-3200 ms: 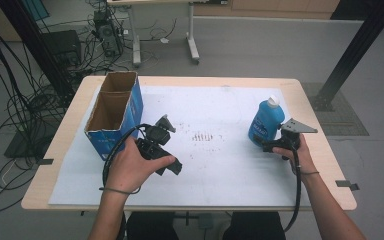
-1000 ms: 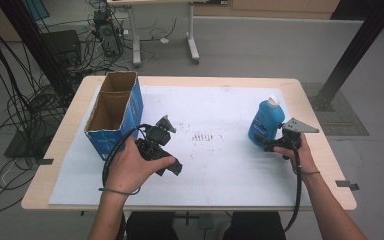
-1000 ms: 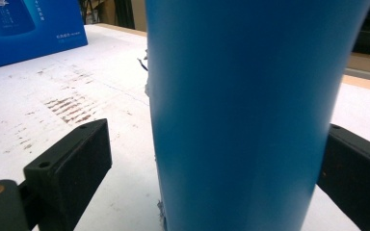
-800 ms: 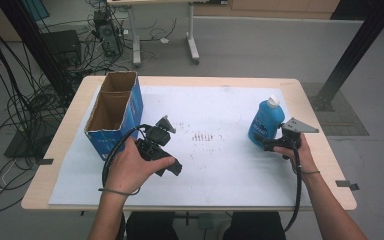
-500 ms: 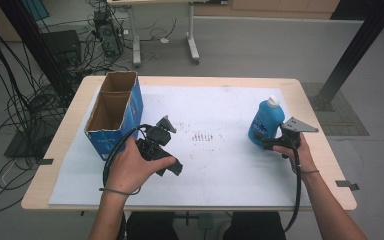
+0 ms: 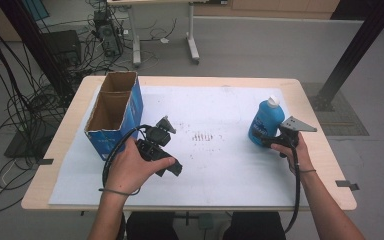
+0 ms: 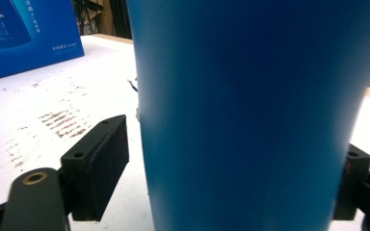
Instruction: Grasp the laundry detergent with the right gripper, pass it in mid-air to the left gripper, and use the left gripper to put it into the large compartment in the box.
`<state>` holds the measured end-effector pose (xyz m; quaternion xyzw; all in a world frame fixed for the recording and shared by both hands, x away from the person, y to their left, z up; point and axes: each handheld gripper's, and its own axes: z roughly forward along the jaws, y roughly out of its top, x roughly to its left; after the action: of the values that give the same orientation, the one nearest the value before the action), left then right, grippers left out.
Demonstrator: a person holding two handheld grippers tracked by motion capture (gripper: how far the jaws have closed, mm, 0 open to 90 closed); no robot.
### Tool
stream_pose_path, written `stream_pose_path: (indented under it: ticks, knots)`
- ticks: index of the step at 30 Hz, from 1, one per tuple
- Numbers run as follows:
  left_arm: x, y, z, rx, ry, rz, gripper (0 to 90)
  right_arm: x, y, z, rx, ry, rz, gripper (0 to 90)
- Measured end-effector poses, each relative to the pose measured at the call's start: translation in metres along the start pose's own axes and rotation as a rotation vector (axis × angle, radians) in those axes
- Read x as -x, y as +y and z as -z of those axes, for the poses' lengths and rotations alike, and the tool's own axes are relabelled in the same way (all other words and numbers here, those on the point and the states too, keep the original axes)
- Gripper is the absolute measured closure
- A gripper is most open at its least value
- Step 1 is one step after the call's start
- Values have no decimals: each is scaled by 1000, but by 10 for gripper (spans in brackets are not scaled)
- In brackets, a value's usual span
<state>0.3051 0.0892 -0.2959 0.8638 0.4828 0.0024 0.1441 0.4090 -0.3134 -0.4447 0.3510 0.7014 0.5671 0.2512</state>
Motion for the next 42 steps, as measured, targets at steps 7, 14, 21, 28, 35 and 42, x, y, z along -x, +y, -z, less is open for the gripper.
stream_pose_path:
  ticks: [7,14,21,28,35,42]
  knots:
    - [0,0,1,1,3,-1,89,1,0,-1,9,-9,-13,247]
    - [2,-1,2,6,1,-3,89,1,0,1,13,-8,-18,283]
    - [3,-1,2,5,0,-5,89,2,1,2,14,-14,-18,326]
    - [3,-1,2,8,0,-5,89,1,2,1,15,-28,-13,361]
    - [2,-1,2,7,7,-6,89,1,3,2,11,-25,-6,417]
    - [3,-2,3,10,6,-9,88,1,3,2,9,-25,-4,425]
